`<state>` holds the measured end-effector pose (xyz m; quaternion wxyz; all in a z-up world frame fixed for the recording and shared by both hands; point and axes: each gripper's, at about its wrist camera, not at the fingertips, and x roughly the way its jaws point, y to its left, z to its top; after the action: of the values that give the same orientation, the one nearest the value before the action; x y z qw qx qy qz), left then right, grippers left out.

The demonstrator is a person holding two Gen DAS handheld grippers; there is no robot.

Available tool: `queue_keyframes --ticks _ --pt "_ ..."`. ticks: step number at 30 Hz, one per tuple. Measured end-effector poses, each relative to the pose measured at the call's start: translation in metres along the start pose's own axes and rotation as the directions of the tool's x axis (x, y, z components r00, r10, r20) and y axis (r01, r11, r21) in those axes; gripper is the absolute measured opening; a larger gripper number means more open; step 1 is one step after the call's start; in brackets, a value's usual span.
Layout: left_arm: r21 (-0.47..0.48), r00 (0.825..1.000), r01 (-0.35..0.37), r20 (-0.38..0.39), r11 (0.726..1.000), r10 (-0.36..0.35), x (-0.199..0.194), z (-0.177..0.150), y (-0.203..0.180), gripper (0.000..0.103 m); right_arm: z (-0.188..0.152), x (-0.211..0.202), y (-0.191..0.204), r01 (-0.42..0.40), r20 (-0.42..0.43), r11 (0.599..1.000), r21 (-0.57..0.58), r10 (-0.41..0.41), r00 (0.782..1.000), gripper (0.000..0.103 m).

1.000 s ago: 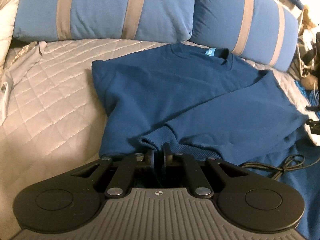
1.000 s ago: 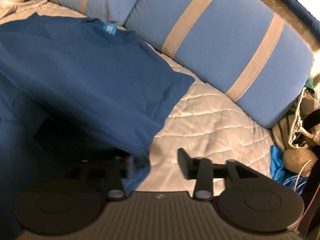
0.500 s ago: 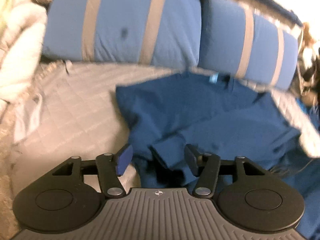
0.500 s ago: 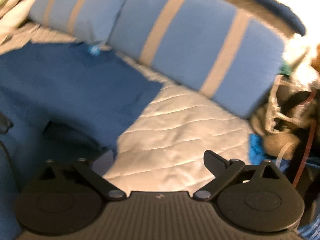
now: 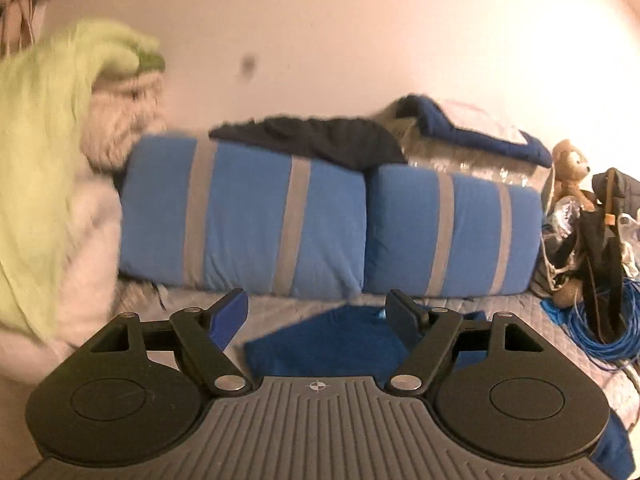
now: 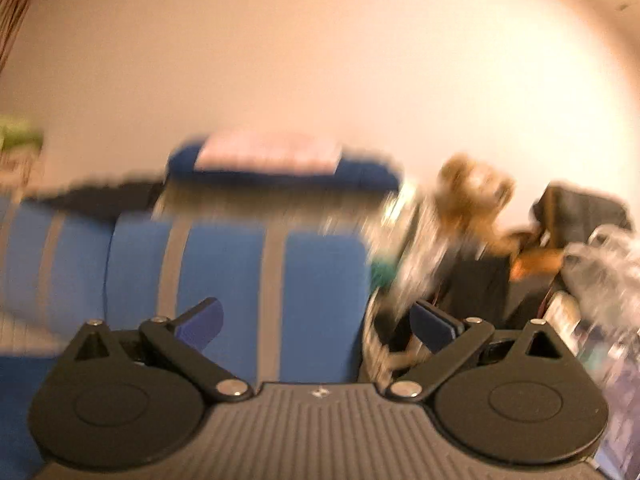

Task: Fold clothes
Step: 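Open the left gripper and raise both tools, then lower the left gripper to the sweatshirt edge and close on it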

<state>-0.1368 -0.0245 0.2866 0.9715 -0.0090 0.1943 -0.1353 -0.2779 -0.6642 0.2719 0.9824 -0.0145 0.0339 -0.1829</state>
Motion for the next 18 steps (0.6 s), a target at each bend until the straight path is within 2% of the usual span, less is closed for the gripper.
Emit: queue_keyframes --ticks 4,7,9,11,13,16,18 --pt "-0.046 0.999 0.040 0.029 0.998 -0.039 -0.038 0.017 0.005 0.076 0.048 -0.034 -0.023 -0.002 0.138 0.996 0.084 -0.009 0.990 0.103" --pt "-0.069 0.997 0.070 0.041 0.995 -0.068 -0.066 0.021 0.007 0.080 0.076 -0.058 -0.037 -0.017 0.170 0.992 0.128 -0.005 0.985 0.103" --pt "-0.085 0.995 0.091 0.049 0.992 -0.087 -0.085 0.023 0.008 0.082 0.086 -0.074 -0.045 -0.050 0.172 0.989 0.137 0.026 0.985 0.103" --pt "-0.100 0.993 0.111 0.058 0.989 -0.106 -0.104 0.026 0.009 0.082 0.093 -0.092 -0.051 -0.094 0.150 0.987 0.133 0.073 0.986 0.103" --pt "-0.106 0.992 0.117 0.058 0.987 -0.111 -0.121 0.025 0.008 0.082 0.084 -0.102 -0.049 -0.125 0.101 0.987 0.103 0.115 0.988 0.103" --pt "-0.077 0.999 0.053 -0.002 0.996 -0.054 -0.124 -0.005 0.002 0.082 0.066 -0.115 -0.045 -0.172 0.018 0.984 0.054 0.171 0.985 0.103" --pt "-0.108 0.997 0.069 -0.036 0.992 -0.073 -0.115 -0.031 0.005 0.082 0.055 -0.124 -0.042 -0.205 -0.038 0.978 0.024 0.206 0.978 0.103"
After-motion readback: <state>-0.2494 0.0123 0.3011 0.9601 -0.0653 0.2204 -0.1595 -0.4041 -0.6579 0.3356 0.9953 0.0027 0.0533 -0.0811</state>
